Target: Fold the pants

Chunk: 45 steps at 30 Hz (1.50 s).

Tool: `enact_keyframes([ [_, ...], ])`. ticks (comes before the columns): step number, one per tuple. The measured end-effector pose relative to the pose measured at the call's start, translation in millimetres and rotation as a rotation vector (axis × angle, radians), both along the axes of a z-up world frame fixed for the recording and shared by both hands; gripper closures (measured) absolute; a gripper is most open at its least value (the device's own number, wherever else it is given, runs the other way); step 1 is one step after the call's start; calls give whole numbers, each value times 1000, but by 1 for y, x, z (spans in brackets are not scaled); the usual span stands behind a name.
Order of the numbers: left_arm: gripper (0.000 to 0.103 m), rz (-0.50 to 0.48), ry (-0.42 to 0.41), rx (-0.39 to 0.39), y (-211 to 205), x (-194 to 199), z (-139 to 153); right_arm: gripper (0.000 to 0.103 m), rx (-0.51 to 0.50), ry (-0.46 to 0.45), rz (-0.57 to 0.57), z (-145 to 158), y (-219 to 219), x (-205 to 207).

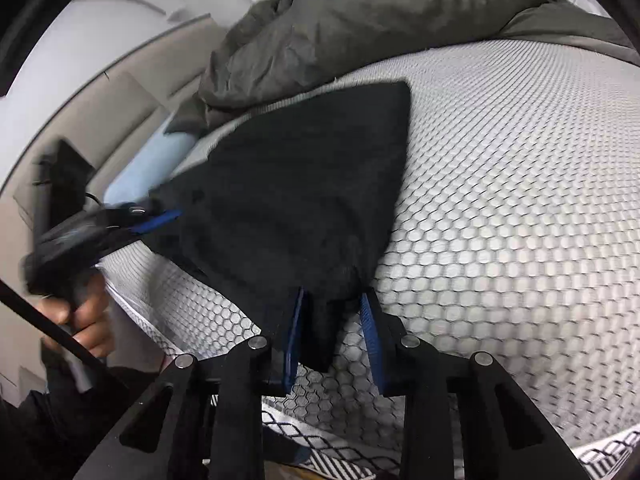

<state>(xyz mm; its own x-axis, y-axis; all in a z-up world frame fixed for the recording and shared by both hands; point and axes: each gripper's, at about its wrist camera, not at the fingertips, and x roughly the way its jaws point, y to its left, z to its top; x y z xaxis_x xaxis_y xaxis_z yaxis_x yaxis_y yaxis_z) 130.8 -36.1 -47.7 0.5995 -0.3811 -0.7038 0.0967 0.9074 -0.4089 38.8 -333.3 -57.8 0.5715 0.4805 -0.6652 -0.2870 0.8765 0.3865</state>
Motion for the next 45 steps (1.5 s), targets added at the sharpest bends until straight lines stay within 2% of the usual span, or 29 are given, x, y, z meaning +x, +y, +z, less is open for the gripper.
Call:
enact_keyframes([
  [2, 54, -33, -4, 21, -9, 15, 4, 60, -30, -95, -46, 21, 0, 0],
  [4, 47, -98, -50, 109, -28, 20, 7, 59, -73, -131, -38, 31, 13, 8],
  [5, 46, -120, -66, 156, -38, 22, 6, 59, -97, -137, -28, 35, 24, 14],
  [6, 46, -140, -70, 235, -51, 28, -1, 59, -118, -144, -8, 37, 39, 23],
  [7, 46, -151, -62, 266, -59, 31, 0, 59, -133, -160, 19, 37, 52, 30],
  [9, 46, -191, -39, 295, -64, 27, -10, 59, -161, -155, 87, 29, 83, 44],
  [11, 46, -221, -55, 303, -61, 15, -13, 61, -201, -125, 109, 16, 100, 53],
  [15, 46, -236, -92, 345, -45, -12, -14, 66, -301, -90, 88, -6, 96, 50],
  [20, 46, -196, -62, 293, -8, -29, -4, 66, -389, -138, 47, -3, 68, 29],
  [23, 45, -136, -70, 188, 4, -31, 17, 66, -281, -166, 44, 9, 50, 19],
  [25, 40, -139, -105, 142, -1, -32, 27, 66, -221, -192, 73, 15, 61, 17],
  [26, 40, -150, -115, 145, -6, -32, 30, 66, -199, -200, 108, 16, 71, 15],
  [27, 40, -172, -114, 180, -16, -34, 28, 66, -199, -201, 121, 16, 81, 18],
  [30, 40, -190, -62, 255, -25, -30, 13, 66, -267, -157, 169, -2, 109, 22],
  [32, 40, -195, -44, 295, -23, -26, 3, 66, -331, -138, 188, -15, 111, 21],
  [34, 40, -213, -60, 303, -17, -32, 1, 66, -330, -148, 186, -15, 102, 14],
  [39, 40, -217, -53, 251, 7, -50, 0, 66, -279, -135, 93, -19, 50, -1],
  [42, 40, -221, -65, 225, 17, -59, 3, 66, -242, -150, 82, -12, 38, -9],
  [45, 40, -204, -131, 140, 27, -70, 23, 60, -176, -206, 74, 5, 33, -13],
])
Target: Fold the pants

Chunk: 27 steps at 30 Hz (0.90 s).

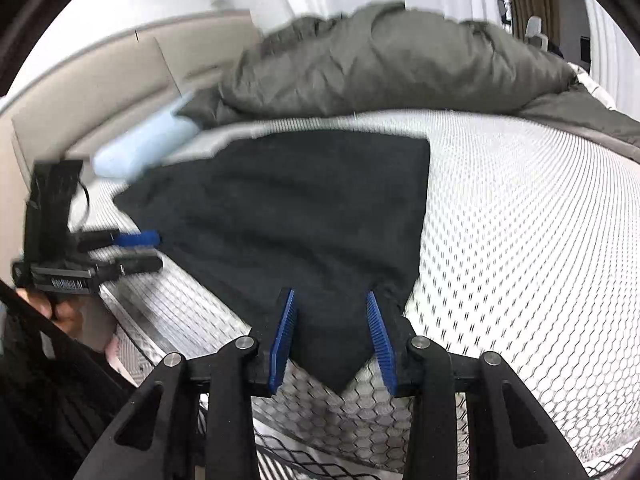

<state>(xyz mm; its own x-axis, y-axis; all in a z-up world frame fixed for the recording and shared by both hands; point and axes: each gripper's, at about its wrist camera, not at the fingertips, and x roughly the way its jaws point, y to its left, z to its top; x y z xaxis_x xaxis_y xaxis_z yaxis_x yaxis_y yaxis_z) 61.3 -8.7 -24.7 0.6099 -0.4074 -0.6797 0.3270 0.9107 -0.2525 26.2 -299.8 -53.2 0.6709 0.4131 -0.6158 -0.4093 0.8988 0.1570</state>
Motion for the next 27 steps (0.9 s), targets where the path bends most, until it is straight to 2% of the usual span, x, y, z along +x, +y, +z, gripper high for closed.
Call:
enact_keyframes([
  [2, 35, 28, -47, -46, 2, 9, 17, 55, 9, -14, 9, 8, 8, 10],
  [4, 33, 76, -60, -35, -1, 31, 23, 55, -22, -4, -10, 13, 20, 29],
  [6, 33, 127, -5, 7, -12, 66, 21, 54, -41, 24, -33, 13, 31, 50],
  [9, 33, 108, 60, 84, -35, 105, -1, 47, -53, 68, -55, 10, 49, 84],
  [11, 33, 97, 103, 142, -41, 112, -26, 47, -59, 98, -27, 0, 55, 94],
  [12, 33, 88, 94, 163, -43, 111, -32, 47, -95, 116, -15, -8, 59, 97],
  [14, 33, 47, 46, 217, -46, 103, -33, 47, -193, 107, -14, -19, 63, 97],
  [16, 32, 68, 31, 248, -40, 97, -30, 47, -249, 71, -3, -21, 62, 92],
  [18, 32, 80, 42, 195, -21, 91, -29, 47, -246, 63, -24, -18, 50, 86],
  [21, 32, 192, 46, 234, 0, 84, -25, 46, -252, 46, -67, -13, 34, 79],
  [22, 33, 217, 50, 206, 9, 81, -21, 46, -248, 43, -93, -9, 27, 76],
  [25, 33, 248, 8, 90, 21, 77, -1, 46, -116, 16, -76, 10, 17, 72],
  [27, 33, 223, -31, 82, 6, 92, 12, 40, -94, 0, -49, 18, 25, 79],
])
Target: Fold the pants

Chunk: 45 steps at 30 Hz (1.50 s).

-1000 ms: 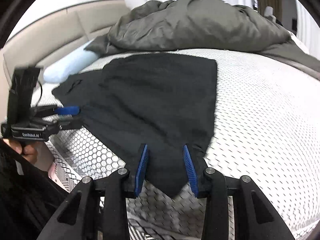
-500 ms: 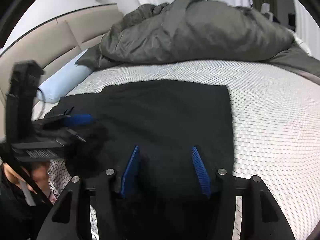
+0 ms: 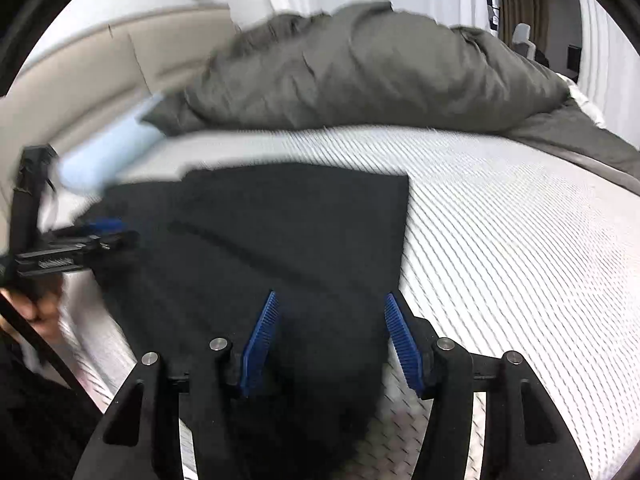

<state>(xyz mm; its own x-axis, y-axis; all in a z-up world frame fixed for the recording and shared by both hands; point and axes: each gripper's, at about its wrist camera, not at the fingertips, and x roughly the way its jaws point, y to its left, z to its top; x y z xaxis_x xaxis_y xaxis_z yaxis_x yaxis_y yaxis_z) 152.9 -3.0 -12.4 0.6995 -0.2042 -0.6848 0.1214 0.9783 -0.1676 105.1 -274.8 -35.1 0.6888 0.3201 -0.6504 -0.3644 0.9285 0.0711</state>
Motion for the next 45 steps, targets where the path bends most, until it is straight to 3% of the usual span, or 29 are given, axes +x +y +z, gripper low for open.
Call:
enact_keyframes([
  [3, 32, -65, 17, 9, -30, 28, 5, 35, 7, 29, 50, 1, 24, 26],
  [6, 32, -120, 109, 12, -51, 62, -12, 35, 16, 97, 92, -8, 45, 63],
  [8, 33, -100, 161, 60, -56, 73, -29, 35, -18, 139, 93, -21, 50, 80],
  [12, 33, -50, 153, 149, -46, 69, -33, 36, -100, 186, 47, -42, 41, 90],
  [15, 28, 11, 187, 60, -13, 67, -36, 36, -138, 162, 4, -37, 24, 87],
  [19, 26, 66, 207, 7, 15, 61, -36, 26, -176, 176, -75, -40, -1, 88],
  [21, 28, 93, 195, 13, 17, 57, -25, 26, -108, 183, -81, -33, -12, 90],
  [26, 28, 53, 85, -5, -3, 64, 4, 26, 7, 75, -57, 3, -4, 93],
  [29, 28, 19, 114, 4, -23, 89, -2, 27, 41, 92, 14, 5, 20, 109],
  [33, 28, 74, 236, 65, -27, 118, -31, 36, -31, 150, 88, -13, 56, 129],
  [35, 28, 105, 276, -19, -13, 125, -40, 39, -98, 197, 45, -31, 57, 142],
  [37, 28, 98, 286, -75, -2, 125, -42, 40, -85, 207, 7, -32, 46, 146],
  [43, 26, 120, 238, -29, -2, 107, -34, 40, -107, 173, -97, -23, 13, 133],
  [45, 26, 127, 199, 34, -9, 94, -24, 39, -94, 167, -98, -19, 9, 123],
])
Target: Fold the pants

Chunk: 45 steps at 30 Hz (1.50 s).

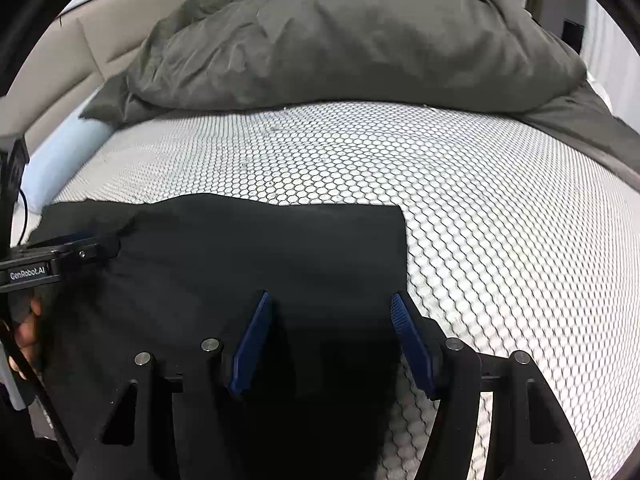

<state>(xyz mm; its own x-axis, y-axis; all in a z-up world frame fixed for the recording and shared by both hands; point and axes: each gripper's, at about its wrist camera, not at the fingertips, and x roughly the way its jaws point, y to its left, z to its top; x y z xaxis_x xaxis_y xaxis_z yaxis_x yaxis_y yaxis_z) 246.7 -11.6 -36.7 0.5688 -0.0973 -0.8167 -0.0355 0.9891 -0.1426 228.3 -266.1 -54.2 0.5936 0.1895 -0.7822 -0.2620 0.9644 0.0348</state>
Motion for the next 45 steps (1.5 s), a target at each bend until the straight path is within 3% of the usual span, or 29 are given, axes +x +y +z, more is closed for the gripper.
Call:
enact_keyframes([
  [2, 26, 5, -56, 58, -1, -17, 11, 39, 7, -22, 39, 8, 1, -14],
  [5, 26, -25, -126, 38, -11, -54, 25, 39, 40, -52, 103, 15, 5, -38],
  [9, 26, -105, -168, 98, -28, -87, 30, 32, 68, -72, 198, 21, 23, -68],
  [14, 26, -94, -73, 140, -29, -102, -1, 29, 2, -21, 230, -1, 39, -77],
  [18, 26, -79, -74, 147, -14, -114, -6, 29, -41, -10, 196, -8, 30, -82],
  [23, 25, -19, -59, 134, 16, -126, -10, 18, -76, -35, 138, -3, 4, -97],
  [25, 25, 4, -74, 103, 34, -133, -7, 11, -85, -44, 110, -4, -4, -101],
  [28, 25, 94, -111, 54, 71, -145, 4, 10, -44, -37, 93, -3, -19, -100],
  [32, 24, 352, -144, -130, 149, -172, 2, 1, -12, -101, 112, 8, -15, -111],
  [36, 23, 564, -150, -223, 209, -191, -8, 0, 31, -117, 170, 13, 3, -114],
  [41, 21, 667, -104, -331, 250, -186, -31, 1, -66, -12, 208, -11, 27, -105],
  [45, 21, 703, -125, -386, 262, -178, -36, 0, -58, -18, 205, -5, 23, -106],
])
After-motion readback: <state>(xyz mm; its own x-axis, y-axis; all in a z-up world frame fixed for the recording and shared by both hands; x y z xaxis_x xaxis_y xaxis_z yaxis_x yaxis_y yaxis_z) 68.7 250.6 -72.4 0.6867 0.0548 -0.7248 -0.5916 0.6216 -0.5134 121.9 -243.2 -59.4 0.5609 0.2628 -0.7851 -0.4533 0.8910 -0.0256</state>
